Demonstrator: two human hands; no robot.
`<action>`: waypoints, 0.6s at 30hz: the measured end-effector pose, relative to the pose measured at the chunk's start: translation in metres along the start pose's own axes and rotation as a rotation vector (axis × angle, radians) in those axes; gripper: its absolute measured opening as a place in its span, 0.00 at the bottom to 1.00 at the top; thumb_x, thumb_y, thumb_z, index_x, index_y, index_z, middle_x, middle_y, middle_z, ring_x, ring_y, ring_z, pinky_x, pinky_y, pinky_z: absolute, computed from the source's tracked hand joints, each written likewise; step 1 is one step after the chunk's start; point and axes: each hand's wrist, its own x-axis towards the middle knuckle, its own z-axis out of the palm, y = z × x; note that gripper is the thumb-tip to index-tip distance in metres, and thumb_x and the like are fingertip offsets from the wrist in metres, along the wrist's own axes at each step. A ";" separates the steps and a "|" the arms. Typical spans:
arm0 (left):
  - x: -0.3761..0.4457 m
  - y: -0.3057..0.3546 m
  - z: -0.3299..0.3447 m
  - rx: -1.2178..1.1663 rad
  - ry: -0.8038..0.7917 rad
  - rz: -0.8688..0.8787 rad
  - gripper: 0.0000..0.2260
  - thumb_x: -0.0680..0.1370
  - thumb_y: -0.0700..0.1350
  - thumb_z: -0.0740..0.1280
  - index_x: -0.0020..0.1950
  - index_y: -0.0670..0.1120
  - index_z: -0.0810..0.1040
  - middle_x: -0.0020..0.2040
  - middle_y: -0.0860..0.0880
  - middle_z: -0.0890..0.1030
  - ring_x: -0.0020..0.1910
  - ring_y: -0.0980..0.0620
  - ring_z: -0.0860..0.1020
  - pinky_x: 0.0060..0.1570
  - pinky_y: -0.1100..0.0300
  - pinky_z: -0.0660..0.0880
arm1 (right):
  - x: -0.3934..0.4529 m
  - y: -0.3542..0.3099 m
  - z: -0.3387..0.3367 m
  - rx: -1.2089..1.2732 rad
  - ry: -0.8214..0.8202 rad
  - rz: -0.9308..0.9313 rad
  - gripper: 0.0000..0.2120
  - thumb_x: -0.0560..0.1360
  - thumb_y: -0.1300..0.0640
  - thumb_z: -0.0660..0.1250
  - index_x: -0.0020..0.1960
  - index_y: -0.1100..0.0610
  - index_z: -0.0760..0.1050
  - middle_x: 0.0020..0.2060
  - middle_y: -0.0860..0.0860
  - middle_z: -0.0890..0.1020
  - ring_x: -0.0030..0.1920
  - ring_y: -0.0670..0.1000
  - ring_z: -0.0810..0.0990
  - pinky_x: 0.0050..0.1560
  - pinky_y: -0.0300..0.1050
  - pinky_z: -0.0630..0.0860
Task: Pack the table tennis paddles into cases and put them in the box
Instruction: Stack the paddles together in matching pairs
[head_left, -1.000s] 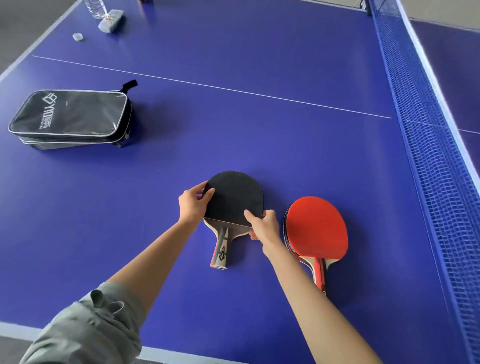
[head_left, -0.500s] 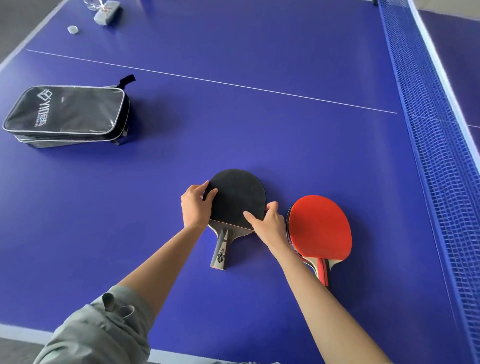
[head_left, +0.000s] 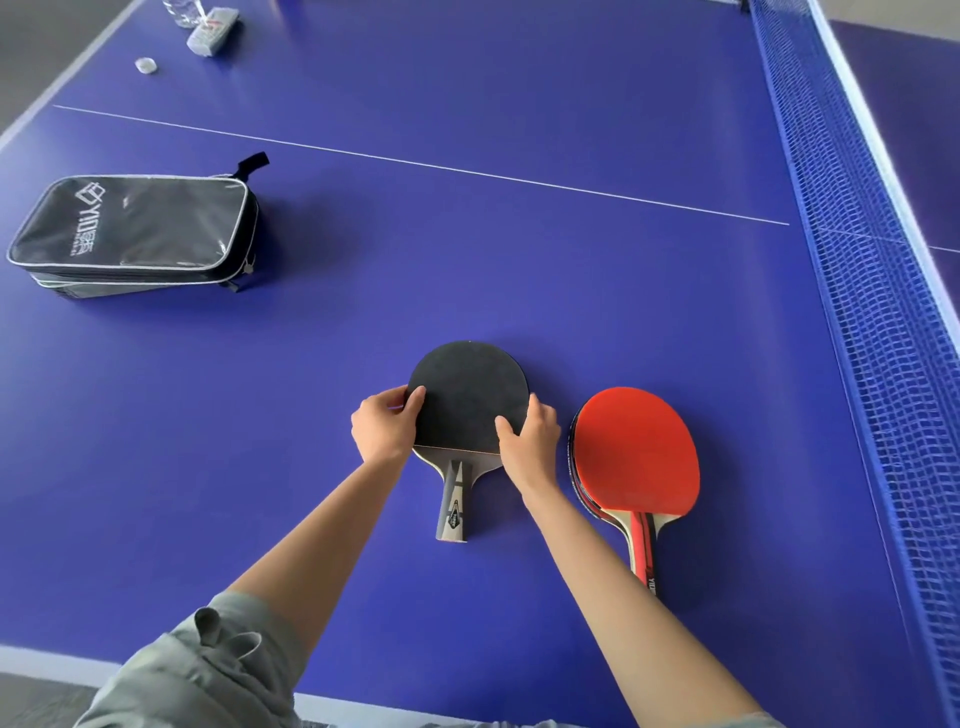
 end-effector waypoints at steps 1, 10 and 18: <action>-0.003 0.000 0.000 -0.010 -0.003 -0.004 0.11 0.76 0.52 0.67 0.52 0.48 0.83 0.46 0.52 0.83 0.44 0.52 0.76 0.44 0.62 0.69 | 0.002 0.001 -0.002 -0.003 -0.006 0.003 0.29 0.78 0.58 0.62 0.74 0.64 0.55 0.70 0.59 0.62 0.69 0.59 0.61 0.69 0.50 0.59; -0.016 -0.010 -0.003 0.032 -0.037 0.064 0.12 0.76 0.51 0.67 0.52 0.45 0.83 0.47 0.49 0.82 0.43 0.52 0.76 0.44 0.61 0.69 | -0.009 0.012 -0.004 -0.090 0.006 0.011 0.28 0.78 0.57 0.62 0.74 0.65 0.57 0.70 0.59 0.64 0.68 0.60 0.64 0.69 0.50 0.61; -0.019 -0.003 -0.004 0.343 -0.094 0.234 0.15 0.79 0.50 0.62 0.64 0.47 0.74 0.59 0.46 0.75 0.54 0.46 0.76 0.46 0.53 0.72 | -0.012 0.008 -0.001 -0.164 0.017 -0.005 0.30 0.78 0.58 0.60 0.75 0.63 0.50 0.70 0.60 0.62 0.67 0.61 0.63 0.69 0.53 0.62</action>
